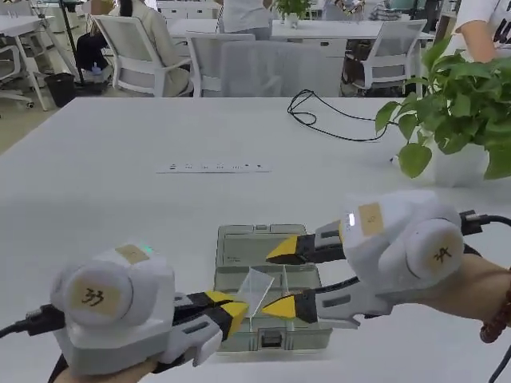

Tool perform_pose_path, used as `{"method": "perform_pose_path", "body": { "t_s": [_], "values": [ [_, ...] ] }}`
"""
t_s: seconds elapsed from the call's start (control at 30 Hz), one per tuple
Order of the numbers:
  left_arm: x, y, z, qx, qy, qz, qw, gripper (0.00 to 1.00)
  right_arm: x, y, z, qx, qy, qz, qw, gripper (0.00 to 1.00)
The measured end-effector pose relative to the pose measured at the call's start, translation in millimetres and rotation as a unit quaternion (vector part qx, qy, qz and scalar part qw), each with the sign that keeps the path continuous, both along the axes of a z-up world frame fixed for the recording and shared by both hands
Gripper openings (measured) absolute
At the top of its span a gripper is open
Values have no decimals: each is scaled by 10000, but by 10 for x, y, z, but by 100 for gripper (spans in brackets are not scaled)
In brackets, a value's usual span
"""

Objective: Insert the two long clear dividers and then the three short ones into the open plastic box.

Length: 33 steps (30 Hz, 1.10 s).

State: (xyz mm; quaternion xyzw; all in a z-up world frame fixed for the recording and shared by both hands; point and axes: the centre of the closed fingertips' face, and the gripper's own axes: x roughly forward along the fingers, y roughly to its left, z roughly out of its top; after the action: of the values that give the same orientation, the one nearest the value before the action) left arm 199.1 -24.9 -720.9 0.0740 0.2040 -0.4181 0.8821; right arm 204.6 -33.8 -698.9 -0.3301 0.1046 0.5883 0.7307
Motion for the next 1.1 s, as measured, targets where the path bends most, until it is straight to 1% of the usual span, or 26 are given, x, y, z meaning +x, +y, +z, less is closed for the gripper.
{"method": "perform_pose_path", "body": {
  "t_s": [0.07,0.13,0.17,0.2,0.27,0.3,0.33,0.37,0.4,0.43,0.47,0.5,0.53,0.57,0.63,0.73,0.77,0.8,0.87,0.93,1.03,1.1],
  "values": [
    [-25,-17,-6,150,-103,-153,9997,0,-16,3,-3,11,34,49,10000,32],
    [-45,-25,-29,395,-266,-318,9984,0,-48,5,-21,0,95,146,9998,32],
    [-55,-32,-35,464,-317,-391,9977,0,-59,2,-34,-17,129,165,9998,32],
    [-73,-50,-34,464,-344,-443,9973,0,-72,-7,-57,-47,173,194,9997,32],
    [-96,-59,-37,551,-401,-540,9962,0,-87,-19,-85,-66,186,249,9995,30],
    [-103,-64,-38,655,-490,-645,9946,0,-112,-23,-99,-78,237,290,9993,30],
    [-119,-73,-42,663,-466,-671,9944,0,-122,-25,-106,-73,251,307,9992,29],
    [-134,-90,-36,612,-447,-738,9944,0,-136,-26,-115,-82,264,348,9990,29],
    [-154,-112,-26,563,-466,-833,9938,0,-157,-27,-126,-98,307,399,9987,28],
    [-178,-126,-27,625,-543,-979,9917,0,-159,-28,-127,-88,312,411,9986,28],
    [-195,-125,-38,678,-551,-1028,9909,0,-163,-27,-129,-84,307,439,9985,27],
    [-217,-130,-52,749,-589,-1138,9889,0,-176,-29,-139,-92,345,478,9982,26],
    [-230,-131,-60,781,-599,-1186,9880,0,-186,-30,-146,-100,372,507,9980,24],
    [-242,-130,-70,808,-593,-1234,9873,0,-215,-31,-162,-118,429,594,9972,22],
    [-267,-133,-81,827,-594,-1335,9858,0,-237,-31,-176,-124,483,635,9967,21],
    [-318,-155,-79,847,-650,-1530,9824,0,-305,-31,-213,-164,592,784,9950,18],
    [-322,-157,-79,854,-660,-1544,9821,0,-339,-31,-230,-187,644,855,9941,17],
    [-339,-168,-77,873,-697,-1607,9807,0,-357,-30,-238,-196,657,901,9936,17],
    [-364,-178,-79,888,-706,-1692,9790,0,-413,-34,-259,-225,778,992,9918,13],
    [-384,-181,-85,919,-728,-1757,9774,0,-438,-35,-266,-233,810,1034,9911,10],
    [-421,-185,-93,895,-690,-1845,9763,0,-465,-41,-279,-251,849,1078,9902,6],
    [-438,-183,-96,879,-672,-1891,9757,0,-499,-44,-284,-240,938,1115,9890,6]
  ]
}}
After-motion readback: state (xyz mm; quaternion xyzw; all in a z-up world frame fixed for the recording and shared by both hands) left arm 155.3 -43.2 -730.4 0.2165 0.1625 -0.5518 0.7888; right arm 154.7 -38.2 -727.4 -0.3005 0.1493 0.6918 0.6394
